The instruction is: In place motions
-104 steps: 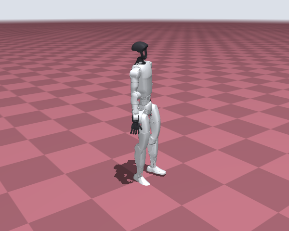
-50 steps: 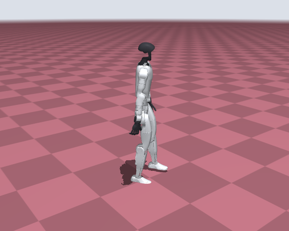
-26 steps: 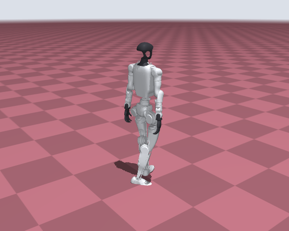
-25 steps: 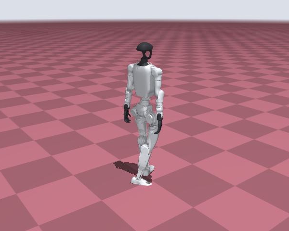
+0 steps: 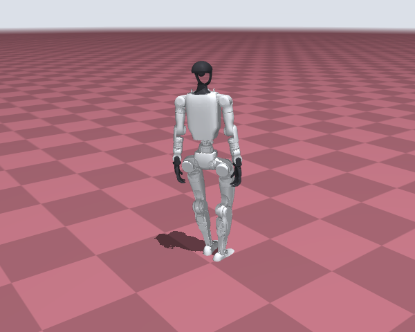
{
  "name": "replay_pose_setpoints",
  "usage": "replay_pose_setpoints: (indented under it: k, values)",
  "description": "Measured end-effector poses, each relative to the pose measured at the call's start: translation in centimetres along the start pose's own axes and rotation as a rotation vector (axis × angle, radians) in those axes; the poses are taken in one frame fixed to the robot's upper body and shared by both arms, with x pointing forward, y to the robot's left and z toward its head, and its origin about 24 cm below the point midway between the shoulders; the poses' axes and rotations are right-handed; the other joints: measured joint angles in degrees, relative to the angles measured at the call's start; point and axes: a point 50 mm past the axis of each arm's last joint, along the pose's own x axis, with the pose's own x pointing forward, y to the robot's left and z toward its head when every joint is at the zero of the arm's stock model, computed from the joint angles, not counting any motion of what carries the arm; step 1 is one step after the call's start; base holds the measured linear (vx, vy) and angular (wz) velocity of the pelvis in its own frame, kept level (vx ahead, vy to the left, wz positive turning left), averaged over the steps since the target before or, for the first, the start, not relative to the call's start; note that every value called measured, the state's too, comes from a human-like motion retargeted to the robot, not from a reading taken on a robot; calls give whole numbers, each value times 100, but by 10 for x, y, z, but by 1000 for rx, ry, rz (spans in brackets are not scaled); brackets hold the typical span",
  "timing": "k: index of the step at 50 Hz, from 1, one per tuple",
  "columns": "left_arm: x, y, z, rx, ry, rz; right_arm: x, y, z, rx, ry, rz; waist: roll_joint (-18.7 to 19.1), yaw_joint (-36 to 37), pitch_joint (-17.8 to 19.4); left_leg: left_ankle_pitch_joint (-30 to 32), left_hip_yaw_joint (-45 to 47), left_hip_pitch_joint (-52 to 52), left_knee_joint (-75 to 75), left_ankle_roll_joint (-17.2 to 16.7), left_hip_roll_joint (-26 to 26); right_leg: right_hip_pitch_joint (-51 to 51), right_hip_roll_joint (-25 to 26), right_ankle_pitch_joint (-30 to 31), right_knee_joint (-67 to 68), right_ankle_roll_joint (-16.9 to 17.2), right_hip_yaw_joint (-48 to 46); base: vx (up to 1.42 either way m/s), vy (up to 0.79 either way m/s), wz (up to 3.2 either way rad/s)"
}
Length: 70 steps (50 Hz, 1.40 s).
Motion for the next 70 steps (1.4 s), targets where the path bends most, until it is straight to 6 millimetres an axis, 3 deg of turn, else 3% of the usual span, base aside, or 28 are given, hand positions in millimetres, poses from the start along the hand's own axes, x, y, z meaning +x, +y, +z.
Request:
replay_pose_setpoints:
  k: [5,17,25,28,32,35,40,45,47,50,52,58,65,67,70]
  values:
    - [1,-6,-1,-39,-3,-13,-1,-3,-7,-61,43,-16,20,55,21,-20,-225,41,31,-11,-43,132,63,-16,-158,1,215,3,-10,39]
    - [-1,-1,-22,-18,63,-13,-1,-8,-6,110,14,-27,-26,48,-85,-261,-69,-40,589,-169,-129,1,84,131,-249,12,880,1,-6,-28]
    - [0,-6,-29,-3,79,-18,-3,-18,-11,100,8,-62,-36,399,-35,-249,-2105,-4,777,-376,-522,-370,216,562,-230,-54,2085,-2,5,-185]
    - [0,-6,-25,-2,63,-24,-4,-23,-12,117,17,-73,-1,84,41,-411,-1197,135,454,-19,-361,-484,292,752,-216,-43,2277,-7,6,-126]
    - [-1,0,-15,-25,40,-22,-4,-30,-8,115,18,-98,19,-589,249,-388,-673,261,182,-114,-155,-618,512,1002,-305,-115,2593,-21,5,-157]
    - [-2,14,-5,-7,23,3,-4,-32,-6,137,12,-109,25,-810,451,-406,-196,333,62,-82,-40,-691,484,918,-343,-139,2273,-31,5,-198]
    - [-7,37,-7,51,37,92,-6,-23,-26,151,86,-85,192,-736,352,-530,788,359,-127,-99,329,-748,-35,562,-205,-651,-117,-12,1,-222]
    - [-8,41,-18,24,61,103,-9,-16,-47,199,172,-100,406,-505,201,-810,2009,307,-38,-159,774,-433,-441,408,105,-1117,-2407,-16,-7,-234]
    - [-7,38,-21,5,67,95,-9,-15,-50,212,188,-92,474,-538,203,-925,2405,352,15,-191,919,-281,-488,453,221,-1250,-2683,-14,-7,-193]
    - [-6,31,-28,-16,81,79,-10,-15,-52,204,203,-83,522,-604,106,-1096,3029,455,47,-253,1028,-117,-428,650,205,-1461,-2537,-3,-8,-184]
    - [-5,26,-33,-17,90,66,-10,-14,-52,194,202,-82,480,-759,13,-1201,3334,539,57,-282,963,-54,-324,540,-36,-1143,-2107,0,-16,-137]
    - [-1,2,-31,-13,78,-1,-7,-14,-39,184,165,-56,492,-900,-132,-1476,4262,842,182,-476,1002,-157,115,855,-601,-1352,-1119,-1,-18,-152]
    - [1,-11,10,85,-50,-83,-4,-21,-14,137,91,-40,360,-1422,-17,-1630,4700,1190,1008,-527,1170,11,128,930,-735,-1397,-420,1,-14,-84]
    - [0,-10,22,117,-95,-60,-3,-17,-14,139,93,-28,153,-1399,-43,-1510,4640,1126,1693,-365,1287,95,-33,963,-785,-1391,-243,9,-13,-56]
    - [-1,-10,38,149,-159,-47,-3,-13,-14,127,104,-12,-113,-1365,-126,-1393,4028,496,3399,146,1687,172,-264,1014,-878,-1394,-101,11,-21,-41]
